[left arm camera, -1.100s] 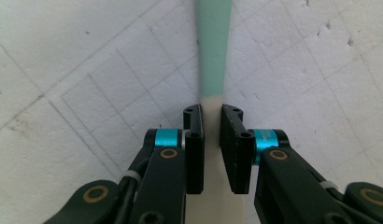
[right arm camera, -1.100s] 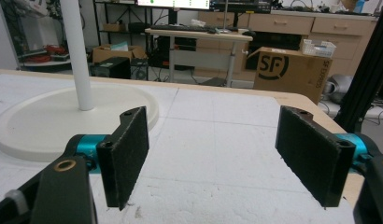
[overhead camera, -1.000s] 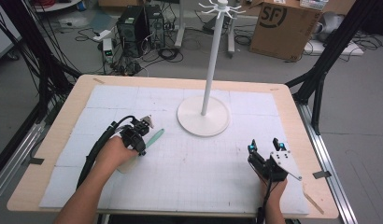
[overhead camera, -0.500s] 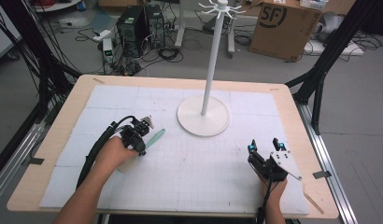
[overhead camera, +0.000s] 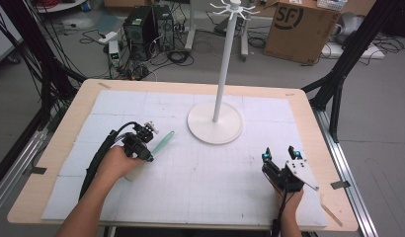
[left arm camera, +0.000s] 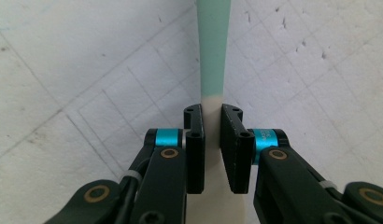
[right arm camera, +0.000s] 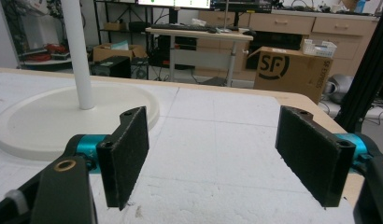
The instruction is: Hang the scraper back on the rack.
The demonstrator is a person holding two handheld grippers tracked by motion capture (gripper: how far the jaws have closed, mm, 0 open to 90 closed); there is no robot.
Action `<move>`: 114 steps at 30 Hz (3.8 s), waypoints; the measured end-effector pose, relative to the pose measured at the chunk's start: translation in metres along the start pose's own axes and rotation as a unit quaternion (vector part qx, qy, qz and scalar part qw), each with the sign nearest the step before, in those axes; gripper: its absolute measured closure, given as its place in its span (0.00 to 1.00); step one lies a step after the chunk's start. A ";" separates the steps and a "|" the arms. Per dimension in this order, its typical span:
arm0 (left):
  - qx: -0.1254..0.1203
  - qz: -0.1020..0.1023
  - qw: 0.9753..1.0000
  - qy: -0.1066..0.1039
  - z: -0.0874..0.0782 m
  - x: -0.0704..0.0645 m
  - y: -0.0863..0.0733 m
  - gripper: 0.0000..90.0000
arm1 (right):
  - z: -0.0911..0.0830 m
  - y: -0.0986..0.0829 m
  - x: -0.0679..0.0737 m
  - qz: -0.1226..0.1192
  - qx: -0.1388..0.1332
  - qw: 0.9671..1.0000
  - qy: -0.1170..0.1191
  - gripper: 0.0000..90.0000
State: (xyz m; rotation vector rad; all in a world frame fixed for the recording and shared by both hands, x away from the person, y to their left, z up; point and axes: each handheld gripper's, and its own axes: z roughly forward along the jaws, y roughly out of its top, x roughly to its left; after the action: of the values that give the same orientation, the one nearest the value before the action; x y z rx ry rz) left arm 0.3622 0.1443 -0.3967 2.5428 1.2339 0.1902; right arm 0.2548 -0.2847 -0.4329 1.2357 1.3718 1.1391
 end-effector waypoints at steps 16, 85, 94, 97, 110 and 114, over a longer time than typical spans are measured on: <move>-0.098 0.003 0.995 0.000 -0.025 -0.003 -0.015 0.89 | 0.000 0.000 0.001 0.000 0.001 1.000 0.002 0.28; -0.514 0.015 0.857 -0.025 -0.043 0.000 -0.068 0.89 | 0.000 0.000 0.000 -0.002 0.002 1.000 0.005 0.26; -0.537 0.019 0.842 -0.035 -0.058 -0.002 -0.054 0.89 | 0.001 0.000 0.001 -0.001 0.002 1.000 0.006 0.26; -0.542 0.022 0.839 -0.043 -0.063 -0.004 -0.048 0.89 | 0.000 0.000 0.000 -0.001 0.002 1.000 0.006 0.26; -0.578 0.017 0.814 -0.061 -0.072 -0.005 -0.033 0.89 | 0.000 0.000 0.001 0.001 0.002 1.000 0.006 0.26; -0.589 0.013 0.806 -0.063 -0.073 -0.004 -0.032 0.89 | 0.000 0.000 0.001 0.000 0.002 1.000 0.006 0.26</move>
State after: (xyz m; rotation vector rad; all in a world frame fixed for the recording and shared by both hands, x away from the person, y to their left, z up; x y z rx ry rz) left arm 0.3172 0.1754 -0.3387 1.4280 0.6452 0.5703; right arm 0.2552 -0.2842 -0.4329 1.2340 1.3840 1.1460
